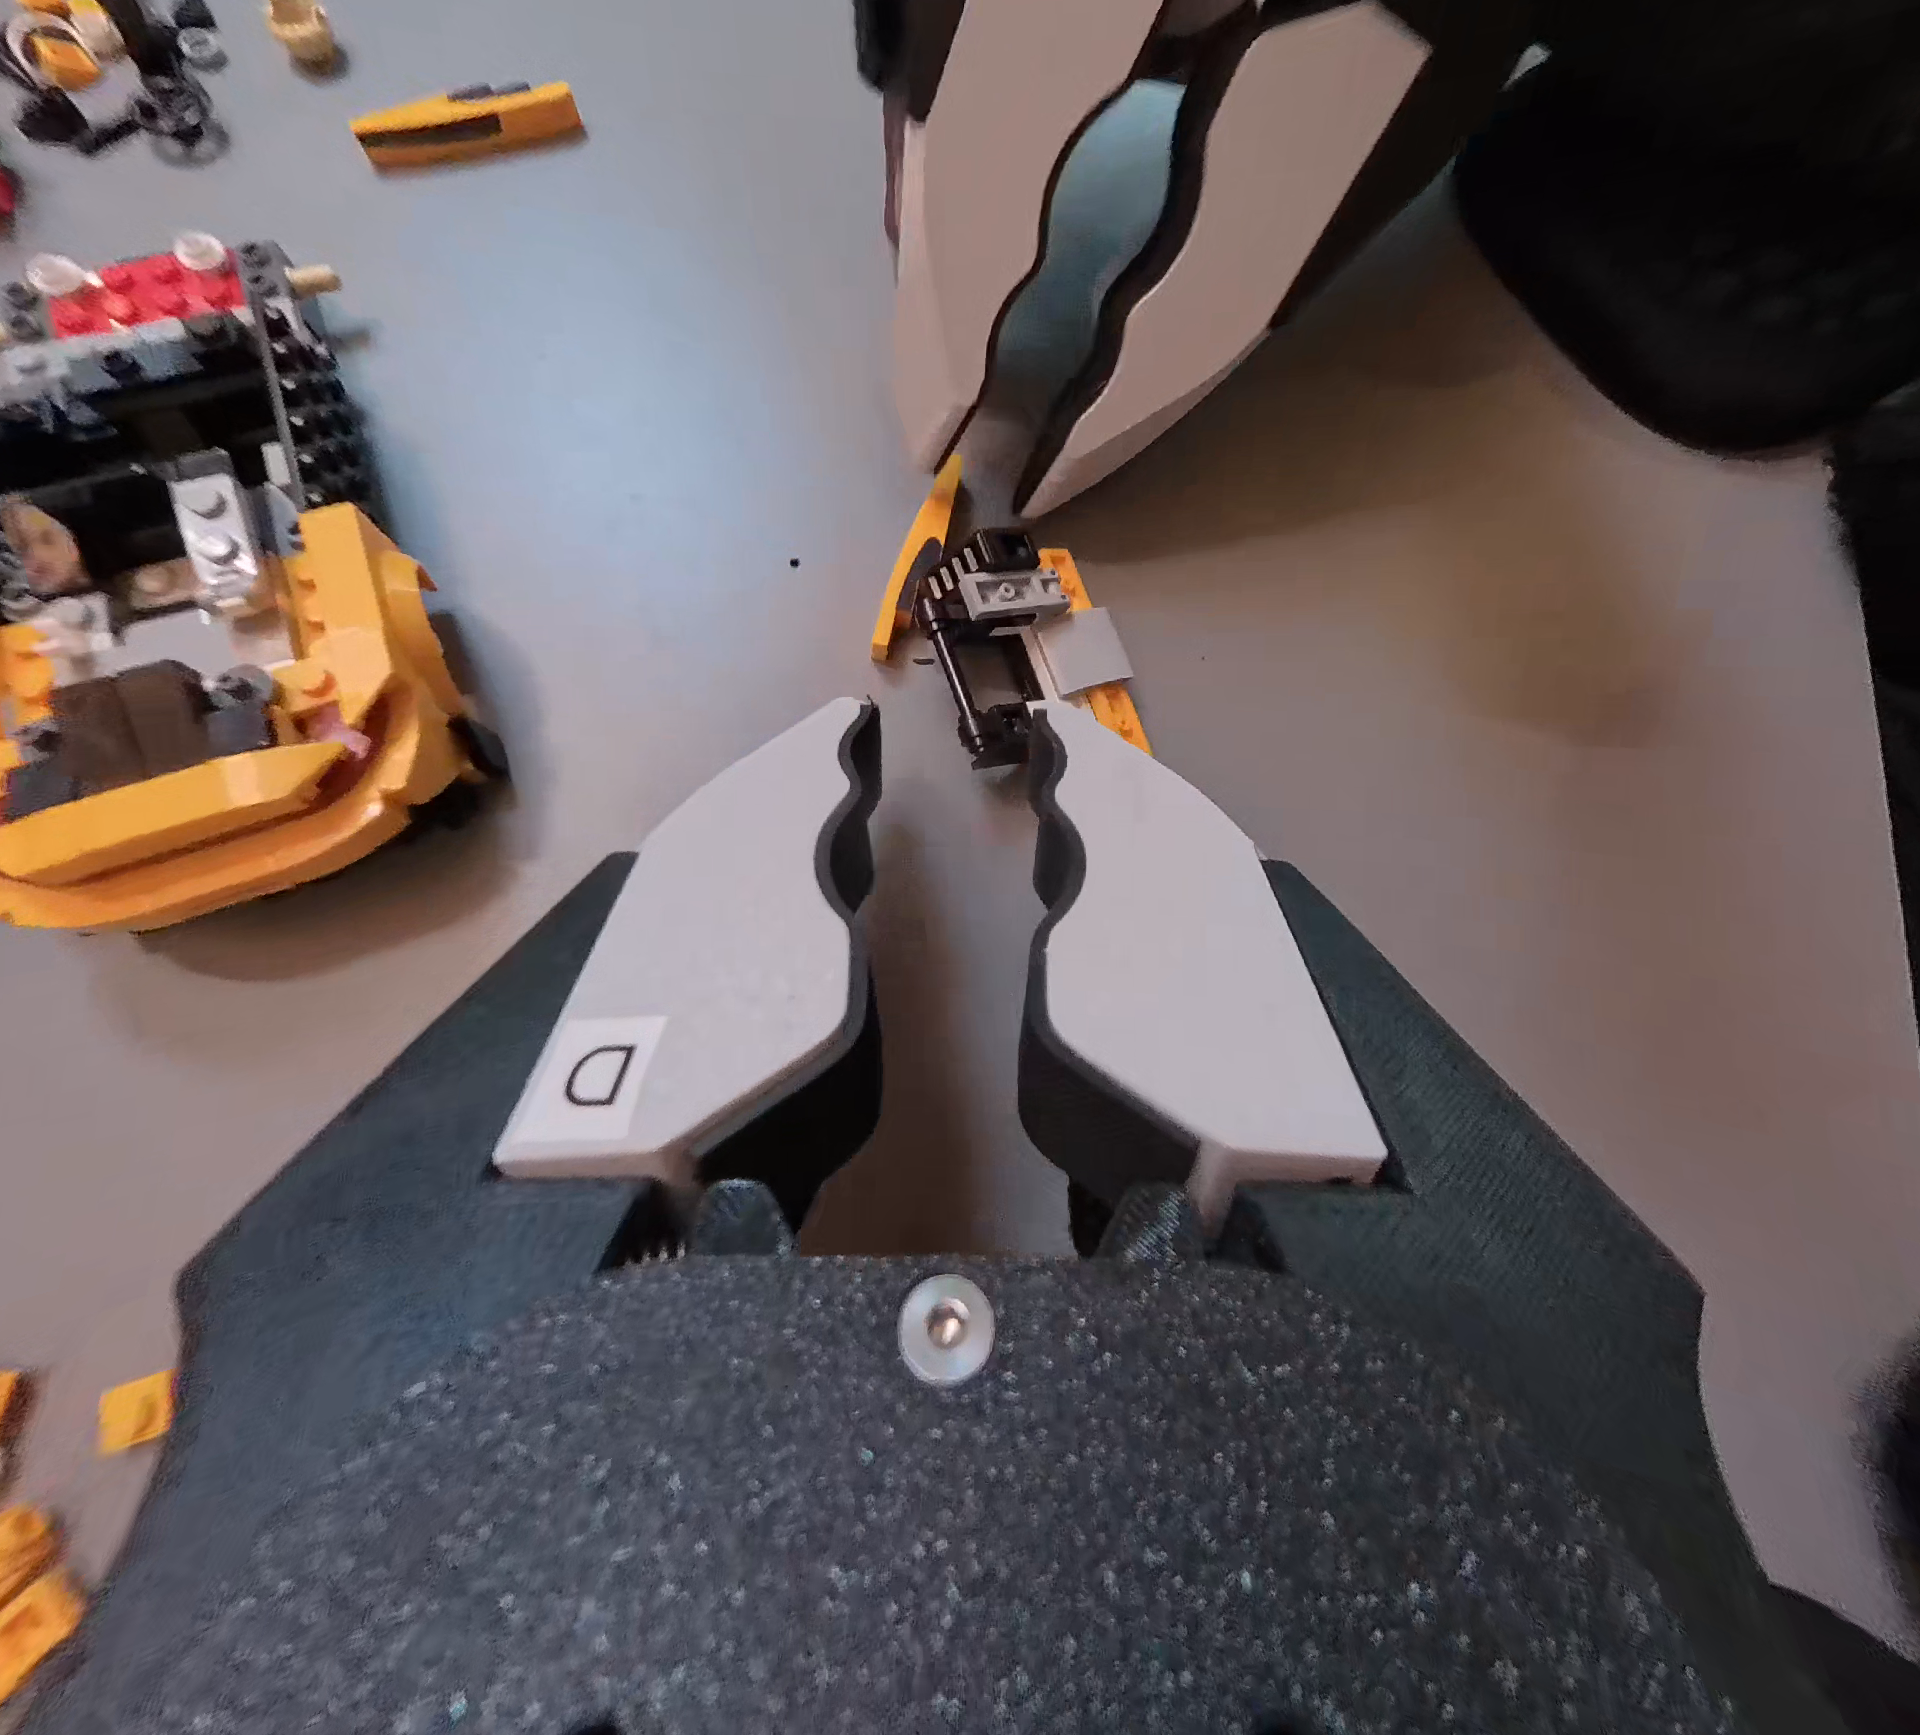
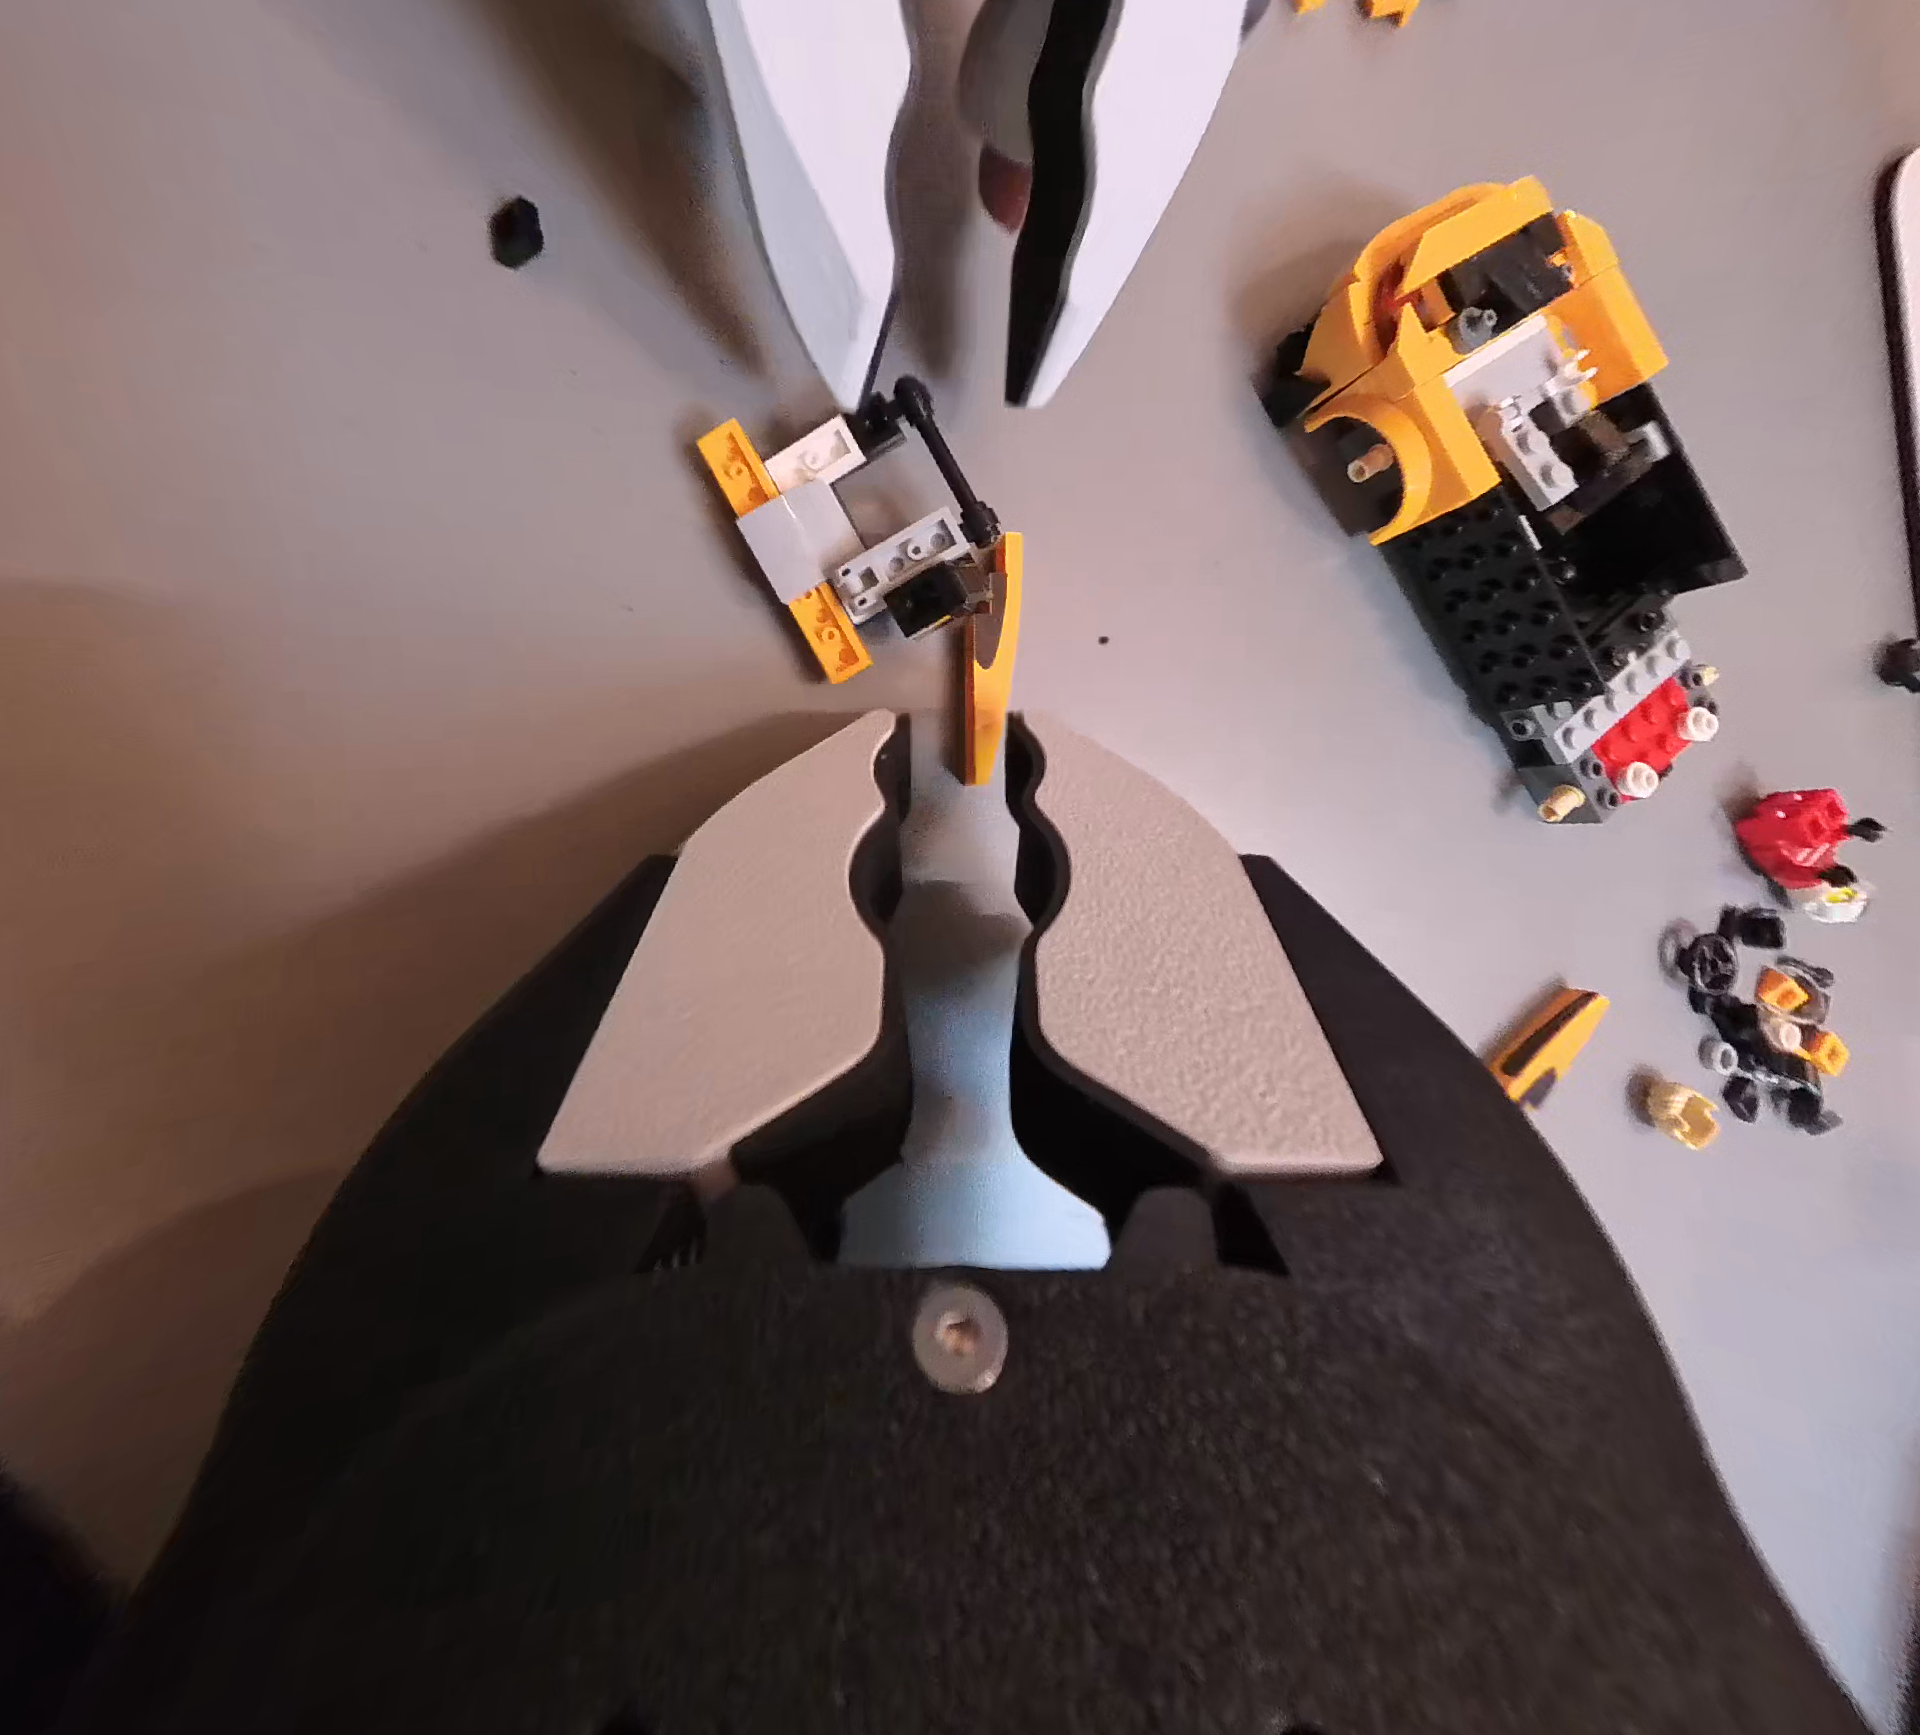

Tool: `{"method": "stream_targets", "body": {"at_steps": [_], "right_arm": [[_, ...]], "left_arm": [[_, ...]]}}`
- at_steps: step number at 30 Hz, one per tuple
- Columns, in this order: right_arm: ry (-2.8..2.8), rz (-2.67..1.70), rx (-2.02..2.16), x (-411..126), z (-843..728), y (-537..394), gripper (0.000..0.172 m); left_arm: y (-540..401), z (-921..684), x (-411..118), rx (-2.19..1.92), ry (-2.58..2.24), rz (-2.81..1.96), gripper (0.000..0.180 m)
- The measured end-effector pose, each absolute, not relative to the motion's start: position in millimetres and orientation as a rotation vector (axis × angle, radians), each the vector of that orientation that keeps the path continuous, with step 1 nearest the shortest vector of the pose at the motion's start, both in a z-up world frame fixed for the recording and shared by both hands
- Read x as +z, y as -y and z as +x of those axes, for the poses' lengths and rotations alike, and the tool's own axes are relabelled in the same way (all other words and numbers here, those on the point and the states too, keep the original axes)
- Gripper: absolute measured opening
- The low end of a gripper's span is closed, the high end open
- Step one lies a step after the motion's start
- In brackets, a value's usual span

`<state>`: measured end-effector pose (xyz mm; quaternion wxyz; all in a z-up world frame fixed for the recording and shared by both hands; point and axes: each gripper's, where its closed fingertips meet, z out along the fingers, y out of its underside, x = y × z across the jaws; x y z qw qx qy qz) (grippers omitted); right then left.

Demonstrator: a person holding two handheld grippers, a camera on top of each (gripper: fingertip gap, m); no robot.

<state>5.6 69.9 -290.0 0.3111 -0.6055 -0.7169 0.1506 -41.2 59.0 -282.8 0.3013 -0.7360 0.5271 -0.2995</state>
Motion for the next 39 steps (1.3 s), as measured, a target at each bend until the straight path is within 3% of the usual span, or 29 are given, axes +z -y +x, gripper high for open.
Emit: {"method": "stream_targets", "body": {"at_steps": [4, 8, 14, 19, 31, 39], "right_arm": [[1.840, -1.600, 0.506, -275, 1, -63, 0.019], [1.852, -1.678, 0.564, -282, -2, -56, 0.019], [1.782, -1.735, 0.656, -282, -9, -58, 0.022], [1.739, -1.735, 0.659, -281, -12, -63, 0.013], [1.749, -1.675, 0.687, -279, -14, -60, 0.027], [1.800, -1.595, 0.696, -275, -15, -51, 0.019]], "left_arm": [[-58, -34, -287, -0.869, -1.340, -2.011, 0.027], [-55, -30, -287, -0.917, -1.300, -2.058, 0.013], [-57, -29, -272, -0.909, -1.250, -2.021, 0.007], [-59, -29, -265, -0.846, -1.273, -1.952, 0.006], [-51, -29, -264, -0.751, -1.431, -1.814, 0.006], [-46, -30, -269, -0.638, -1.554, -1.746, 0.006]]}}
